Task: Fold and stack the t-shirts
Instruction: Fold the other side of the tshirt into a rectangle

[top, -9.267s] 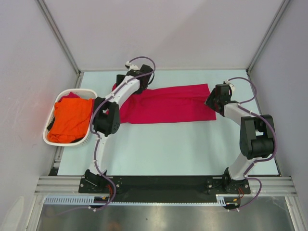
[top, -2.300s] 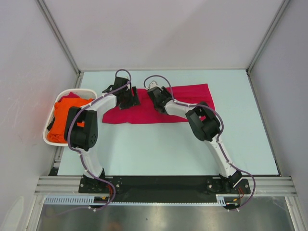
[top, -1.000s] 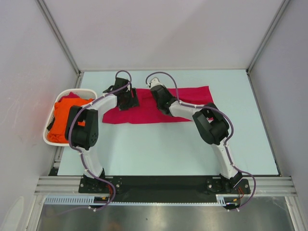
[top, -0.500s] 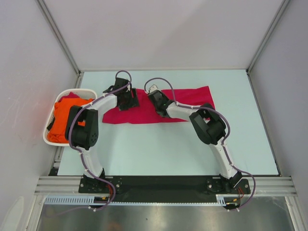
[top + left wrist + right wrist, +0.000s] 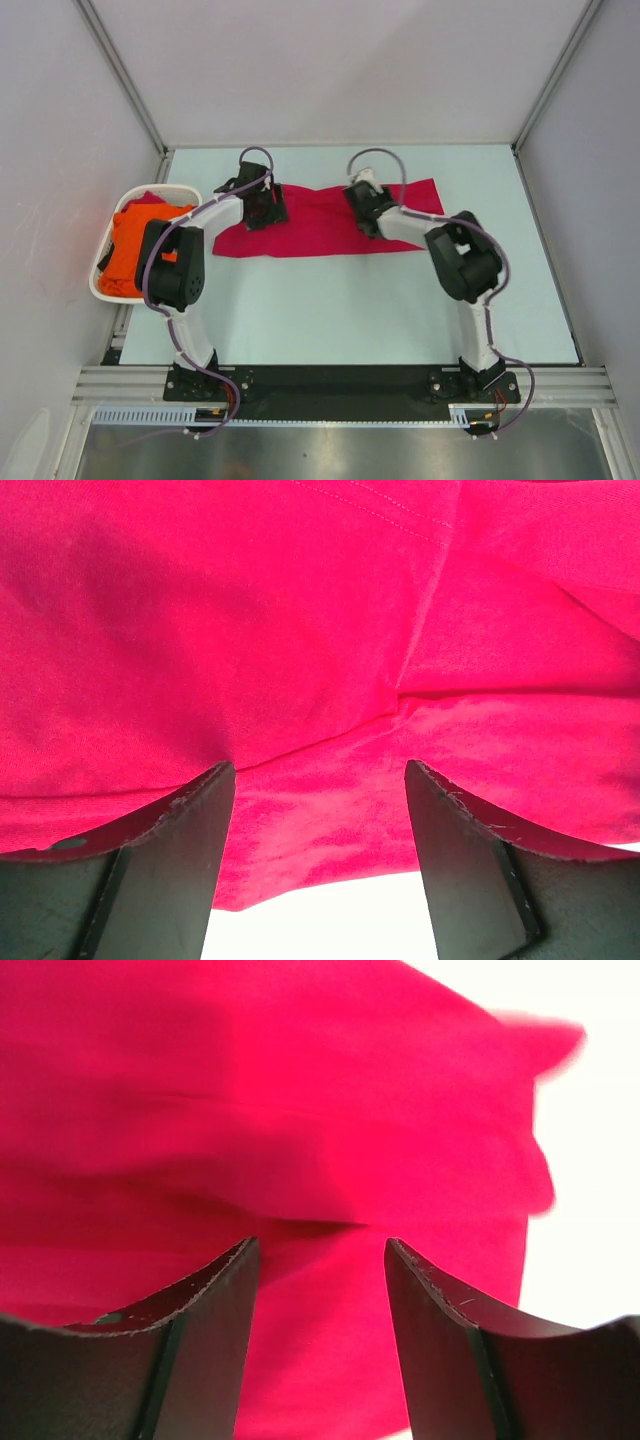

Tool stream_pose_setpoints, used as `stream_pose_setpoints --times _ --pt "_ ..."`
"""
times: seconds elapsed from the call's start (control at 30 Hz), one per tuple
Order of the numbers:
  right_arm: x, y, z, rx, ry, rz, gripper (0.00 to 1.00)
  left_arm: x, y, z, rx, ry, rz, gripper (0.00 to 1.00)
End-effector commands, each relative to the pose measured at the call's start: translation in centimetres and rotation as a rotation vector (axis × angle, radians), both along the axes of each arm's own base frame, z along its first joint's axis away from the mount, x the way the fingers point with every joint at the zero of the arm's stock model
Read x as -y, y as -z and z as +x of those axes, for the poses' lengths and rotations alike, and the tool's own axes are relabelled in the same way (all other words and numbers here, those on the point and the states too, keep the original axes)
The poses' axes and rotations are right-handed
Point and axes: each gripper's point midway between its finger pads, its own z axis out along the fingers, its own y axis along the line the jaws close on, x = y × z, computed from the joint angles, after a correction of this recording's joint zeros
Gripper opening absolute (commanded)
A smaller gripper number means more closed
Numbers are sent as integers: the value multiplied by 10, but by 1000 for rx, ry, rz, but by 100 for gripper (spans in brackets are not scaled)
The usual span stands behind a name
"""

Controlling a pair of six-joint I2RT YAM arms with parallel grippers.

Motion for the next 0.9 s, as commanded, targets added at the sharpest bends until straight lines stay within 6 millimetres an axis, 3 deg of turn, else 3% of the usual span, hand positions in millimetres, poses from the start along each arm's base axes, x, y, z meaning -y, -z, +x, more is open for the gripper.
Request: stream_pose_setpoints --times 0.0,0.03,0.07,0.1,0.13,0.17,0.2,0.23,0.33,0.37,0.43,0.47,0.53,0.63,0.87 --pt "76 -63 18 188 260 434 57 -3 -8 7 31 13 18 75" --pt "102 -82 24 216 278 552 57 -3 -7 6 27 12 20 75" --pt "112 -85 26 242 284 614 57 -3 -7 6 29 11 21 75" --pt "119 -76 18 205 285 679 56 -4 -6 6 27 11 24 75" --pt "141 -82 24 242 311 723 57 -4 -5 6 25 11 22 75" --pt "151 -90 25 260 314 766 56 -4 -6 6 26 10 22 74" --pt "147 -86 25 222 284 842 56 -3 -4 6 21 11 21 74" --pt "169 -86 28 233 332 917 55 -3 -4 6 20 13 19 75" --pt "169 -69 33 144 344 1180 51 -3 -2 6 15 11 18 74" --pt "183 -62 39 155 356 1240 50 -2 -2 5 14 12 18 74" --pt "174 -63 41 123 303 1386 46 -3 -3 5 18 11 22 74" --pt "177 -49 41 96 324 1414 45 -5 -2 4 14 7 27 74" --pt "168 -48 42 45 300 1491 45 -6 -1 3 14 10 36 74" --pt "166 -34 41 5 331 1504 44 -7 0 3 8 7 40 74" --pt "159 -34 40 -18 305 1487 44 -5 2 5 5 7 32 74"
